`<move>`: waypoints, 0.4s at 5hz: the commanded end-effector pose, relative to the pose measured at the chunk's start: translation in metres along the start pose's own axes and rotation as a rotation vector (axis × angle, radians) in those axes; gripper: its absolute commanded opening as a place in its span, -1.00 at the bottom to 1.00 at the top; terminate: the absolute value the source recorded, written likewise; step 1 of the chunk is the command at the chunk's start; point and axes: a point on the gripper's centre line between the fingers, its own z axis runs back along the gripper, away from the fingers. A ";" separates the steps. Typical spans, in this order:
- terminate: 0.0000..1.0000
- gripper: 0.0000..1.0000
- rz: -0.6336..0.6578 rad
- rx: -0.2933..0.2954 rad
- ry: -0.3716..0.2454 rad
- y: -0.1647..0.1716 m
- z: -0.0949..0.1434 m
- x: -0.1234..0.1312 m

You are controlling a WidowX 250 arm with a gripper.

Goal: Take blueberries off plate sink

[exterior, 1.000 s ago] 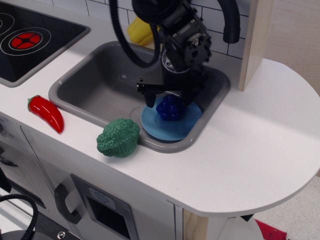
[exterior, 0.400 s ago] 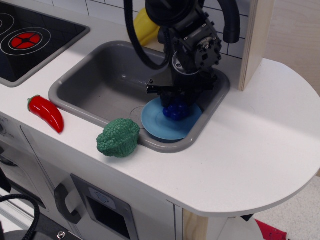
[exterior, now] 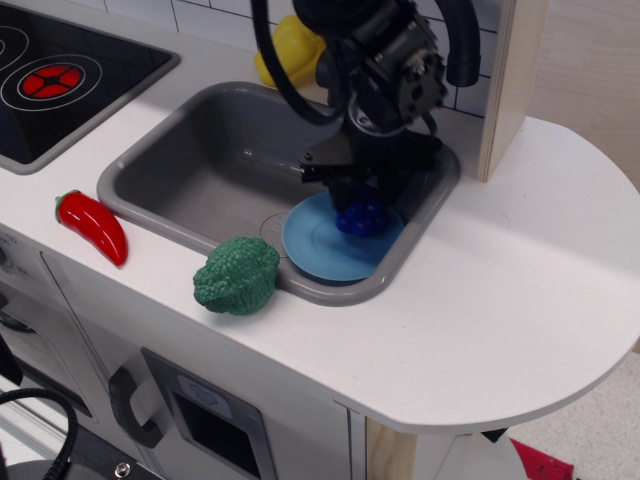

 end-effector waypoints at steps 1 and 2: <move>-1.00 -1.00 0.045 -0.046 -0.035 0.042 0.034 0.048; -1.00 -1.00 0.007 -0.023 -0.018 0.066 0.025 0.051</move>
